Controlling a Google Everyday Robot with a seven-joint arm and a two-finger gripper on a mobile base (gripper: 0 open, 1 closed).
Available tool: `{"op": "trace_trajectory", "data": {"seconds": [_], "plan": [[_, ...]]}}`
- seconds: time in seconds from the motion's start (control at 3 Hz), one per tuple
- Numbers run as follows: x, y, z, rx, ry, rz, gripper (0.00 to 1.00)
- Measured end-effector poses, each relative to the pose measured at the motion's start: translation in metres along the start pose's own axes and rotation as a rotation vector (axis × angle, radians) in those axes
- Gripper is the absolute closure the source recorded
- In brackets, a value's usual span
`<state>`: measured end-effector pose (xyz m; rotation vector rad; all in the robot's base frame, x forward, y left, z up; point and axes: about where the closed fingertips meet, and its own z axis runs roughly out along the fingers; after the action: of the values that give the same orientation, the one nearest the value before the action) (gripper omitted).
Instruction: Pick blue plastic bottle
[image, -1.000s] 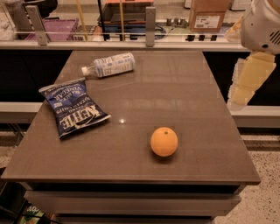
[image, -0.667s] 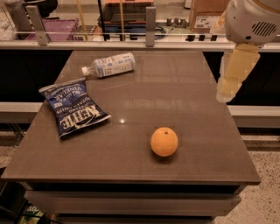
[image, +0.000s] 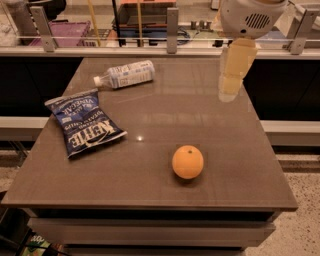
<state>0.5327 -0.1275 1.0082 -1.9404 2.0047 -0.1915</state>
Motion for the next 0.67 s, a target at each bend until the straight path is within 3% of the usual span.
{"op": "trace_trajectory", "data": {"seconds": [0.67], "plan": [[-0.030,-0.024,0.027,0.038,-0.028,-0.013,0.00]]}}
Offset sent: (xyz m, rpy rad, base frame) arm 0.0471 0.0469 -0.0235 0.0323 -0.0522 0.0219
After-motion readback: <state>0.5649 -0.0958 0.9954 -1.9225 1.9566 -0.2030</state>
